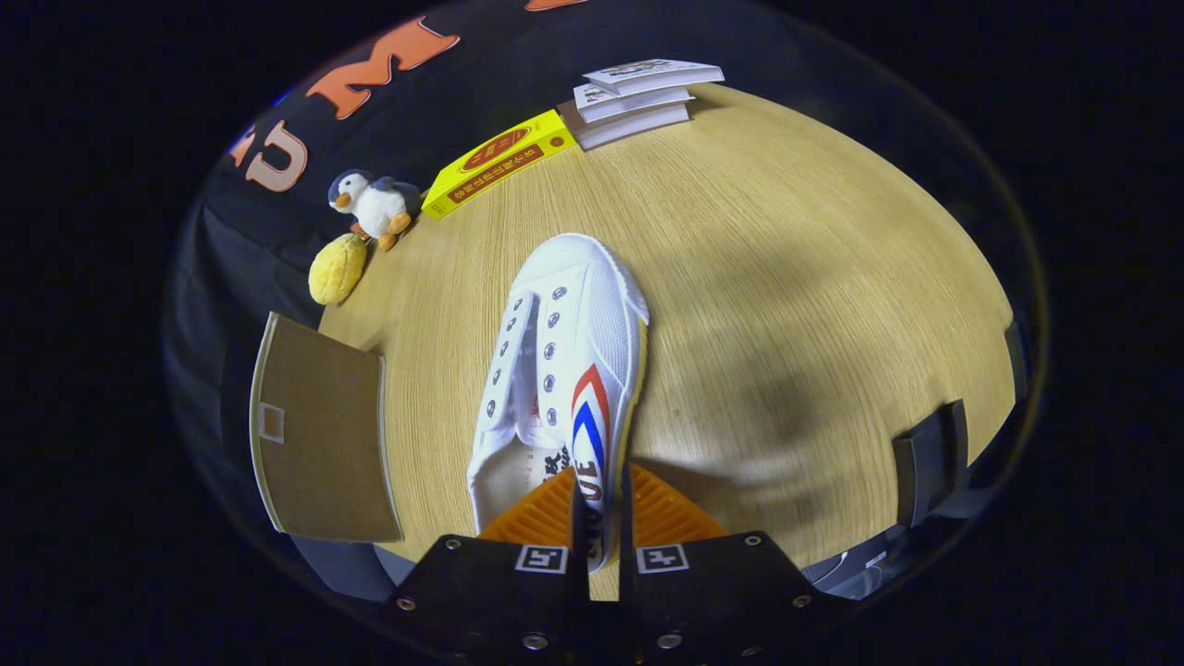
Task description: Open the storage box then place both shoes into the box .Put the left shoe in first, then the right shoe, with the right side of both shoes facing outward in a uniform manner.
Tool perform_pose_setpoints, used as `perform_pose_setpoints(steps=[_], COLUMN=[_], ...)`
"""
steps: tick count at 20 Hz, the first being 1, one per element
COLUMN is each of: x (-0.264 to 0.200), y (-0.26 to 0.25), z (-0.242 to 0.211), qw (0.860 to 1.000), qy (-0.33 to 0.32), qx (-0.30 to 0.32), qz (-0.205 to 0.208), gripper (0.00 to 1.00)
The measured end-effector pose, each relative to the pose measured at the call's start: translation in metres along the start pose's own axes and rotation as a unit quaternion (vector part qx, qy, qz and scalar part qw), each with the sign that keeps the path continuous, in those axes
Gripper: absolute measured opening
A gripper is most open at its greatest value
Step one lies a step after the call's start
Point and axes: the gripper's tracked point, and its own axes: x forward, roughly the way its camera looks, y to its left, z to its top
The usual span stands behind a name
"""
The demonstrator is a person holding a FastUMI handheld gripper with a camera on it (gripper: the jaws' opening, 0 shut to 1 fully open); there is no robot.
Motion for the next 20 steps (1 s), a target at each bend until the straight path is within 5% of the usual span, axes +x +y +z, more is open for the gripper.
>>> perform_pose_setpoints(steps=[7, 20], x=[-0.026, -0.107], y=[0.053, 0.196], z=[0.019, 0.033], qw=[0.999, 0.987], qy=[-0.022, -0.037], qx=[-0.001, -0.111], qz=[0.049, 0.108], gripper=[0.12, 0.12])
